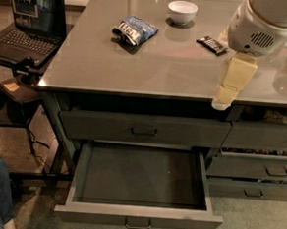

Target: Place blue chip bag into middle drawer

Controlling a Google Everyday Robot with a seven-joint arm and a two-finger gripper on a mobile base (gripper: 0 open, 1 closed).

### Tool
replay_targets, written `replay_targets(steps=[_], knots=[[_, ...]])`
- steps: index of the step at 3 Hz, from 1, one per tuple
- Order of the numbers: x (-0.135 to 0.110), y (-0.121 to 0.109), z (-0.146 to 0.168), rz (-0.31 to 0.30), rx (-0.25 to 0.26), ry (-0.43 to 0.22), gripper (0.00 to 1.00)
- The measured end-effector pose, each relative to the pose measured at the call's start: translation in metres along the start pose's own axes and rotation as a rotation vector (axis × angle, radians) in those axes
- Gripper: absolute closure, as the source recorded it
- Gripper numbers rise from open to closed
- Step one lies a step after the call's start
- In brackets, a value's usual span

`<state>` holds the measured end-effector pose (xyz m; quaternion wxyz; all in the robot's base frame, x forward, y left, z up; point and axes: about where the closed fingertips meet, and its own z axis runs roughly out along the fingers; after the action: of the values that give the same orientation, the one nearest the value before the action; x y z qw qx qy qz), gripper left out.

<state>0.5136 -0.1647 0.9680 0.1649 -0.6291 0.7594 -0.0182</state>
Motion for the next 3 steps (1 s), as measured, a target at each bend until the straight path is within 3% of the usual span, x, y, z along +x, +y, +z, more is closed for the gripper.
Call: replay_targets(steps=[1,3], knots=[[-0.025,-0.016,0.005,-0.058,-0.012,-0.081,0.0],[-0.157,-0.073,0.034,-0.246,-0.113,-0.327,0.0]])
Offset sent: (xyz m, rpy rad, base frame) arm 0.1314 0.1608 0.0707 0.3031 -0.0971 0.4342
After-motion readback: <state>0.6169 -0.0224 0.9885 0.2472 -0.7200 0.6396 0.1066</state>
